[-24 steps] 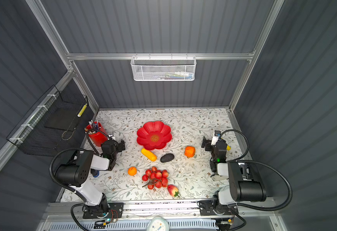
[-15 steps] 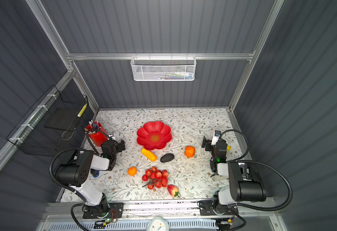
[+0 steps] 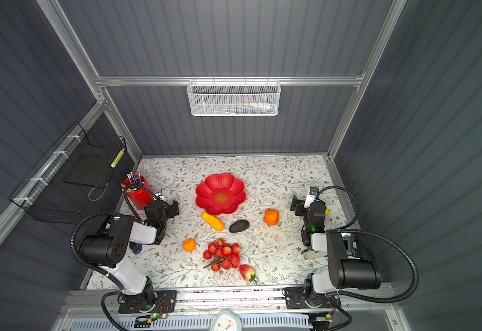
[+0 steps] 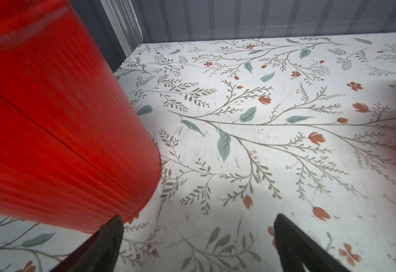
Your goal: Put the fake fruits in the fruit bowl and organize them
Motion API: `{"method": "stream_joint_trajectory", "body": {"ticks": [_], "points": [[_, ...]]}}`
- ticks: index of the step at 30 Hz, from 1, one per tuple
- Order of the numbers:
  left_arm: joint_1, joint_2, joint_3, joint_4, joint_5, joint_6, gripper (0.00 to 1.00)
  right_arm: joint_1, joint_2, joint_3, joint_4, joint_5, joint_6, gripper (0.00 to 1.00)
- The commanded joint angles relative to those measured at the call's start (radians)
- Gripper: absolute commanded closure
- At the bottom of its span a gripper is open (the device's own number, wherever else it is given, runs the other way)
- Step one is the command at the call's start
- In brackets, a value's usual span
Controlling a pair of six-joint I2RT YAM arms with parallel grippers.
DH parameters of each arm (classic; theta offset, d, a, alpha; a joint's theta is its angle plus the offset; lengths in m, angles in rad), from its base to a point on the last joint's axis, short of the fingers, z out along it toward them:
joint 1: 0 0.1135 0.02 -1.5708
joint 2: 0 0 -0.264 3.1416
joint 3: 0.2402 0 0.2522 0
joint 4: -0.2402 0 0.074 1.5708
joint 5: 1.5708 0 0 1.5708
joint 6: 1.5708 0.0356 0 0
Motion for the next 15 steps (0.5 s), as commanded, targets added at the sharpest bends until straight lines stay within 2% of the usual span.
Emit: {"method": "stream_joint_trajectory", "body": {"ticks": [1,3,5,7,9,12,13,14,15], "points": [[0.008,0.000,0.011,0.024,0.008,-0.009,0.00,-0.003,-0.004,0.017,0.004,0.013,0.008,0.01],[0.006,-0.029,0.024,-0.015,0.007,0.000,0.00,-0.004,-0.005,0.015,0.006,0.012,0.008,0.01],[0.005,-0.110,0.070,-0.178,0.005,-0.004,0.00,-0.001,-0.027,0.020,-0.009,0.063,0.024,0.01],[0.005,-0.213,0.136,-0.398,-0.024,-0.064,0.00,0.000,-0.121,0.080,-0.214,0.144,0.053,0.01],[0.005,-0.327,0.179,-0.539,0.002,-0.095,0.00,0.001,-0.222,0.217,-0.524,0.180,0.112,0.01],[0.006,-0.478,0.218,-0.667,0.056,-0.139,0.00,0.001,-0.299,0.367,-0.768,0.196,0.376,0.01],[0.006,-0.515,0.232,-0.702,0.068,-0.146,0.00,-0.003,-0.312,0.394,-0.824,0.175,0.418,0.01],[0.006,-0.554,0.248,-0.744,0.079,-0.155,0.00,-0.012,-0.327,0.416,-0.874,0.091,0.363,0.01],[0.006,-0.591,0.265,-0.783,0.096,-0.158,0.00,-0.013,-0.336,0.414,-0.888,0.056,0.348,0.01]]}}
